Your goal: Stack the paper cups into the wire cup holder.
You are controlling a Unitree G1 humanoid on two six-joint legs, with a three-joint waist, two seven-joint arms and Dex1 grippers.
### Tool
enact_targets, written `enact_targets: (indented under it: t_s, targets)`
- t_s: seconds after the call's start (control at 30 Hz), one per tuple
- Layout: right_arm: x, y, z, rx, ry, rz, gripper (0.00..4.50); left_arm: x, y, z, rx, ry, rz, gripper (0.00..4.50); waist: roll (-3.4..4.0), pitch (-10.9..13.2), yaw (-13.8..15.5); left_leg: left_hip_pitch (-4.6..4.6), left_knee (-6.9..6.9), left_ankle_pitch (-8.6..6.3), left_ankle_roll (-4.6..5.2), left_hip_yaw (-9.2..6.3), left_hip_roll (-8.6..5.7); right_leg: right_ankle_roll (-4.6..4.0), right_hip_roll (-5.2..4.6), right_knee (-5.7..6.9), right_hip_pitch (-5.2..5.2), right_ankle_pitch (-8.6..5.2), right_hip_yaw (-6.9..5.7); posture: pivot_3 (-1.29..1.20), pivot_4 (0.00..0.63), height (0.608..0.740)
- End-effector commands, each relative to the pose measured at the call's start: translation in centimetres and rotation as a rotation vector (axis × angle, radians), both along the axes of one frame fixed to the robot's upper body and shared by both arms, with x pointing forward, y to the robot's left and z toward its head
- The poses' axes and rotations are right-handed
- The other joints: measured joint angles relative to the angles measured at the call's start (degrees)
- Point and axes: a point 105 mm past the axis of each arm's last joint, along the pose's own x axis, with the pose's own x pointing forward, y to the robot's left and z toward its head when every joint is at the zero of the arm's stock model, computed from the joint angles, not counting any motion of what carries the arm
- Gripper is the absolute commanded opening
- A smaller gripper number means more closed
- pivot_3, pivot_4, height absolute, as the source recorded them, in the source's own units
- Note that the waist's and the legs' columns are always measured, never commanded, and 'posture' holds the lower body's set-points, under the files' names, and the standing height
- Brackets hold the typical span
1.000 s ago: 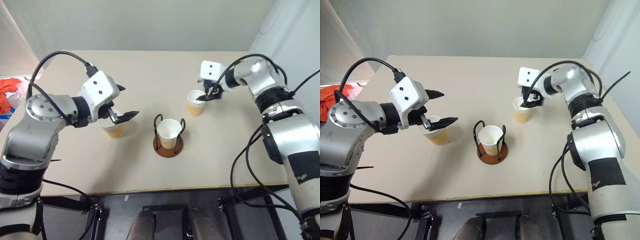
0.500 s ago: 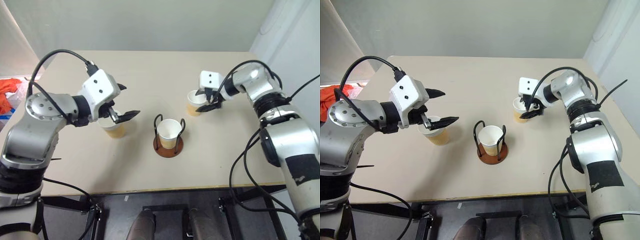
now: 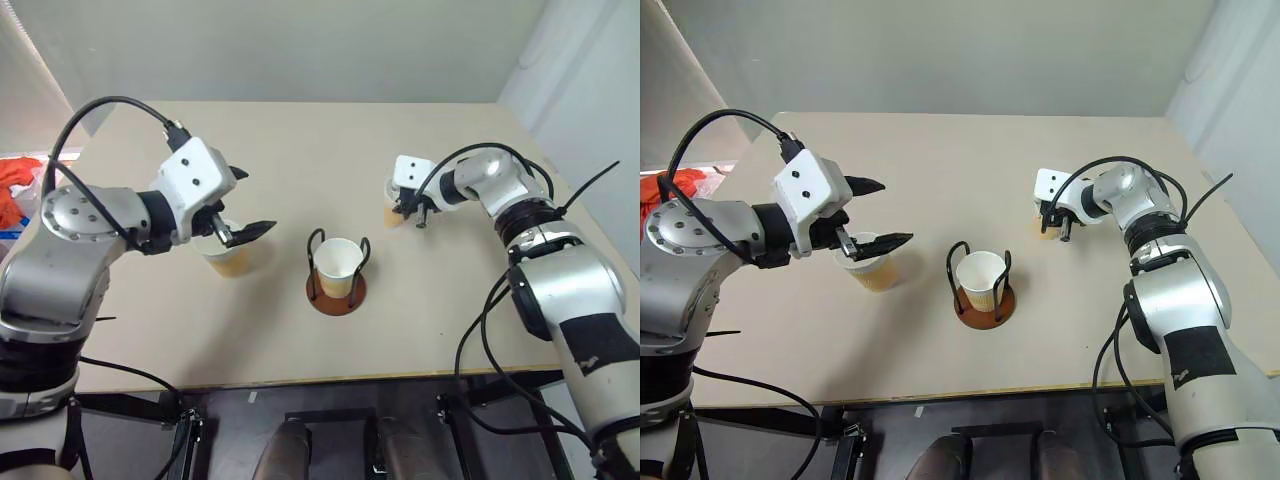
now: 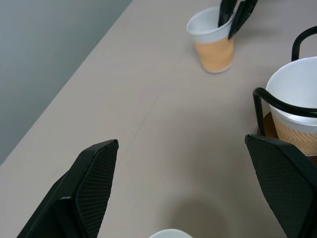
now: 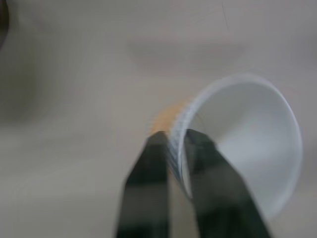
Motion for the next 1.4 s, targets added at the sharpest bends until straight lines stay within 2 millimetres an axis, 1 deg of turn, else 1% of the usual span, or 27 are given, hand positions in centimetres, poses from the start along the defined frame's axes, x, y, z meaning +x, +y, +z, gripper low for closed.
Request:
enact_targets:
  t_s: [0.03,0.07,0.17,0.2,0.27,0.33,0.37,0.43,0.53,0.63,0.67,0.73,0.77,0.87,1.0,1.1,1.23,1.4]
  targets:
    - [0.0,0.1,2.3,0.037,-0.039,0.026,0.05,-0.1,0.0,1.3,0.008,-0.060,0.001,4.50,0.00,0.00,0.02,0.00,0.00,0.00,0.00,0.00,0.00,0.00,0.00,0.00,0.00,0.00,0.00,0.00,0.150,0.740]
    - [-0.2,0.1,2.7,0.036,-0.040,0.048,0.05,-0.1,0.1,1.3,0.010,-0.060,0.000,4.50,0.00,0.00,0.02,0.00,0.00,0.00,0.00,0.00,0.00,0.00,0.00,0.00,0.00,0.00,0.00,0.00,0.150,0.740]
    - [-1.5,0.8,5.4,0.056,-0.045,0.188,0.05,0.0,0.4,1.5,0.011,-0.064,0.004,4.50,0.01,0.00,0.06,-0.01,-0.01,0.00,0.00,0.01,0.00,-0.01,0.00,-0.01,0.00,-0.01,0.00,0.00,0.150,0.740]
    - [-2.3,1.4,6.9,0.081,-0.046,0.266,0.05,0.0,0.4,1.6,0.012,-0.064,0.002,4.50,0.01,0.01,0.04,-0.03,-0.01,0.00,0.00,0.01,0.00,-0.01,0.00,-0.02,-0.01,-0.01,0.00,0.00,0.150,0.740]
    - [-4.6,3.2,10.4,0.144,-0.067,0.450,0.05,-0.2,0.5,1.7,0.014,-0.057,-0.010,4.50,0.01,0.01,-0.04,-0.05,-0.03,0.00,0.00,0.03,0.00,-0.01,0.01,-0.03,-0.02,-0.01,0.00,0.00,0.150,0.740]
    - [-6.9,4.6,13.0,0.193,-0.103,0.590,0.05,-0.5,0.6,1.7,0.012,-0.046,-0.028,4.50,0.01,0.01,-0.52,-0.07,-0.09,0.00,-0.01,0.07,0.00,-0.04,0.03,-0.07,-0.06,-0.02,0.01,0.00,0.150,0.740]
    - [-7.9,5.2,13.6,0.206,-0.114,0.642,0.05,-0.7,0.5,1.7,0.009,-0.039,-0.043,4.50,0.01,0.01,-0.57,-0.06,-0.12,0.00,-0.02,0.08,0.03,-0.10,0.08,-0.09,-0.06,-0.06,0.01,0.00,0.150,0.740]
    - [-9.6,5.9,12.9,0.136,-0.135,0.723,0.05,-1.5,0.3,1.6,0.011,-0.003,-0.092,4.50,-0.03,-0.02,-0.56,-0.06,-0.15,-0.01,-0.09,0.08,0.10,-0.24,0.16,-0.11,-0.04,-0.15,-0.02,0.00,0.150,0.740]
    - [-12.3,6.8,10.9,0.069,-0.097,0.828,0.05,-2.9,0.1,1.8,-0.003,0.054,-0.164,4.50,-0.14,-0.08,-0.57,0.20,0.02,-0.16,-0.33,0.03,0.46,-0.53,0.49,-0.18,0.34,-0.32,-0.06,0.00,0.150,0.740]
    - [-13.9,7.0,9.6,0.029,-0.056,0.879,0.05,-4.4,0.0,2.2,-0.032,0.098,-0.248,4.50,-0.10,-0.06,-0.42,0.18,0.39,-0.31,-0.39,-0.04,0.67,-0.55,0.82,-0.15,0.42,-0.34,0.01,0.00,0.150,0.740]
    - [-13.9,6.9,9.3,0.013,-0.049,0.881,0.05,-5.4,0.3,2.5,-0.058,0.131,-0.288,4.50,-0.07,-0.04,-0.42,0.18,0.39,-0.32,-0.37,-0.04,0.67,-0.56,0.82,-0.13,0.39,-0.34,0.03,0.00,0.150,0.740]
    - [-14.0,6.6,9.0,-0.006,-0.040,0.877,0.05,-7.0,1.0,2.8,-0.095,0.188,-0.351,4.50,-0.11,-0.06,-0.56,0.20,0.37,-0.27,-0.36,-0.06,0.79,-0.96,0.94,-0.02,0.29,-0.44,0.09,0.00,0.150,0.740]
    - [-14.0,6.5,9.0,-0.012,-0.037,0.876,0.05,-7.5,1.4,2.8,-0.107,0.210,-0.364,4.50,-0.11,-0.06,-0.63,0.23,0.37,-0.27,-0.35,-0.06,0.80,-1.01,0.97,0.02,0.31,-0.45,0.09,0.00,0.150,0.740]
    - [-14.1,6.4,8.7,-0.028,-0.026,0.880,0.05,-8.0,3.0,2.6,-0.111,0.244,-0.328,4.50,-0.11,-0.06,-0.94,0.34,0.35,-0.25,-0.33,-0.02,0.86,-1.15,1.04,0.08,0.31,-0.47,0.19,0.00,0.150,0.740]
    - [-14.3,6.6,8.1,-0.038,-0.009,0.895,0.05,-8.4,4.8,3.5,-0.135,0.227,-0.287,4.50,-0.11,-0.06,-1.13,0.43,0.34,-0.21,-0.29,-0.01,0.99,-1.31,1.17,0.12,0.30,-0.49,0.20,0.00,0.150,0.740]
    - [-14.2,6.9,7.8,-0.049,-0.006,0.901,0.05,-8.7,5.8,4.0,-0.152,0.217,-0.267,4.50,-0.12,-0.07,-1.13,0.43,0.34,-0.21,-0.28,-0.01,1.02,-1.40,1.20,0.12,0.29,-0.50,0.20,0.00,0.150,0.740]
    - [-14.3,7.3,7.4,-0.059,-0.002,0.919,0.05,-8.9,5.7,3.8,-0.154,0.224,-0.271,4.50,-0.12,-0.07,-1.08,0.36,0.34,-0.24,-0.26,-0.01,1.01,-1.53,1.19,0.09,0.23,-0.52,0.21,0.00,0.150,0.740]
    - [-13.9,7.6,6.9,-0.100,-0.032,0.923,0.05,-9.0,5.0,3.4,-0.161,0.228,-0.288,4.50,-0.13,-0.08,-1.10,0.26,0.34,-0.29,-0.26,-0.01,1.02,-1.56,1.19,0.08,0.14,-0.50,0.20,0.00,0.150,0.740]
